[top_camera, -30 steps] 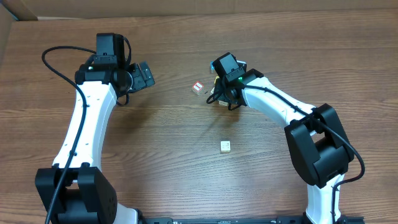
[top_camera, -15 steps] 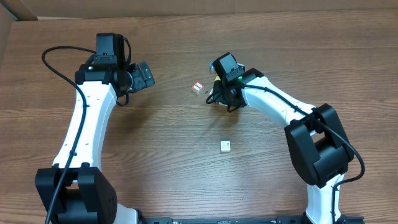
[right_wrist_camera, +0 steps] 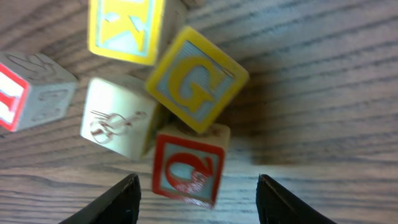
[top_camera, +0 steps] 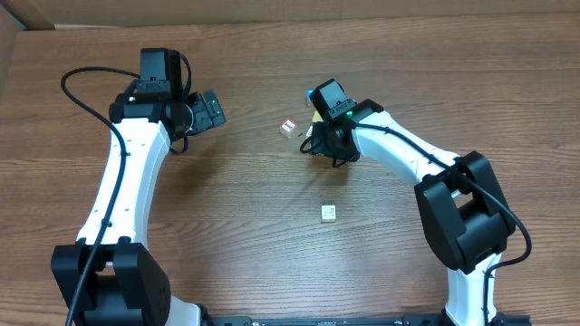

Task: Flip 4 blocks
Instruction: 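Lower the right gripper onto the red 'Q' block and close on it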

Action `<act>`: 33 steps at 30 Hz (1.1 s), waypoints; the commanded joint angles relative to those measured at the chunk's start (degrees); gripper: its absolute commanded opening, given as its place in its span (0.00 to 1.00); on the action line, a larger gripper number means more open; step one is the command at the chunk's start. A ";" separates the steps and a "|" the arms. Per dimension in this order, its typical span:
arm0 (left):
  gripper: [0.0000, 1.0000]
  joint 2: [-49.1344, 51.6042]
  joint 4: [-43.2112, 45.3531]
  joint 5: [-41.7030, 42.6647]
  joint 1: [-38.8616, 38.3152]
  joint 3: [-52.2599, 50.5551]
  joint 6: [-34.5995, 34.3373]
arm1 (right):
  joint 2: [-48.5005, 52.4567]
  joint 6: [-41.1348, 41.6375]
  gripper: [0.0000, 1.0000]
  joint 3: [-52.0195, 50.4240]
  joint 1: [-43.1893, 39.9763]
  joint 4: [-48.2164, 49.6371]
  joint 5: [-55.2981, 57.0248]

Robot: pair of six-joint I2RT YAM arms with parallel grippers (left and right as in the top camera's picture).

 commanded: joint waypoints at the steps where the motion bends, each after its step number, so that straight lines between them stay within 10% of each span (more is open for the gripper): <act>1: 1.00 0.28 0.07 0.07 -0.04 1.16 -0.52 | -0.76 -0.42 0.61 -1.25 0.81 1.20 1.20; 33: 1.00 0.28 0.07 0.07 -0.04 1.16 -0.52 | -0.76 -0.42 0.43 -1.42 0.79 0.48 6.99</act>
